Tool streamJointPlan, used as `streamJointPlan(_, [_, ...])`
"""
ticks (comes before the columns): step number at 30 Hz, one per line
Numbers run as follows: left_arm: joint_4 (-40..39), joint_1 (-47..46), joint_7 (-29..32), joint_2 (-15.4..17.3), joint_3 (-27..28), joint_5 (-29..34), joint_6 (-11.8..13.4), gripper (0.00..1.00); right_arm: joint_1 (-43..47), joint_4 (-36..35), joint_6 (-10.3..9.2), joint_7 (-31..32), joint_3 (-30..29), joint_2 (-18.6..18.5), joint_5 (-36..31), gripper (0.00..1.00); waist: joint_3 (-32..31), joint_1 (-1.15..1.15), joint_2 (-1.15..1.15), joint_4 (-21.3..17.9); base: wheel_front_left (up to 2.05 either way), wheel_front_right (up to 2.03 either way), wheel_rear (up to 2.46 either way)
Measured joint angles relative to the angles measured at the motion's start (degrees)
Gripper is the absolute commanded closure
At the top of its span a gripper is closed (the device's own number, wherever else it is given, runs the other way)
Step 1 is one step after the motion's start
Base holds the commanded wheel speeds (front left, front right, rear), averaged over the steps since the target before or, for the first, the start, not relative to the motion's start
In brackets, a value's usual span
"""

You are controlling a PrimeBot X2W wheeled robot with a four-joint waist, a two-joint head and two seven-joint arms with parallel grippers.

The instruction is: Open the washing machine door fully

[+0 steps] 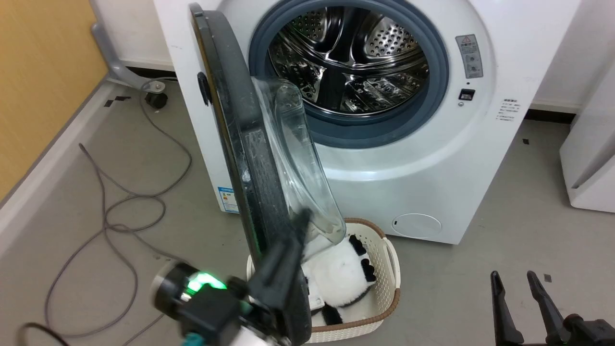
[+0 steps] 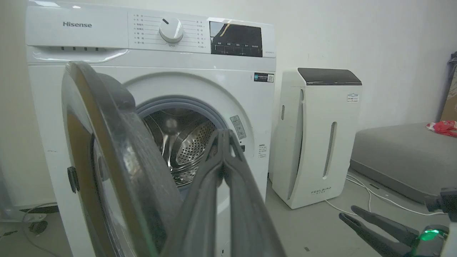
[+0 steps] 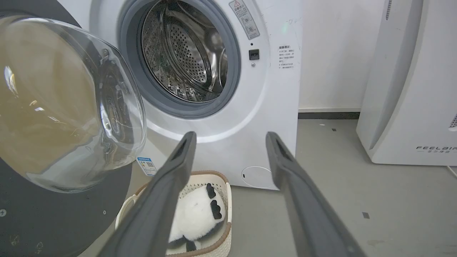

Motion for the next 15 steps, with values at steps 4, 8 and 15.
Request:
streamJointPlan(4, [2.1, 2.2, 2.9, 0.2, -3.5, -1.7, -0.5, 1.00, 0.0, 0.4, 0.00, 0.0, 0.0, 0.0, 0.0, 0.00, 0.1, 0.00, 0.00, 0.5, 0.00, 0.00, 0.00])
streamJointPlan(8, [3.8, 3.5, 4.4, 0.3, -6.2, -2.7, -0.6, 1.00, 0.0, 0.8, 0.00, -0.1, 0.1, 0.0, 0.0, 0.00, 0.2, 0.00, 0.00, 1.0, 0.00, 0.00, 0.00])
streamJointPlan(15, [8.2, 5.2, 6.4, 1.1, -6.4, -3.2, 0.5, 1.00, 0.0, 1.0, 0.00, -0.1, 0.5, 0.0, 0.5, 0.00, 0.3, 0.00, 0.00, 1.6, 0.00, 0.00, 0.00])
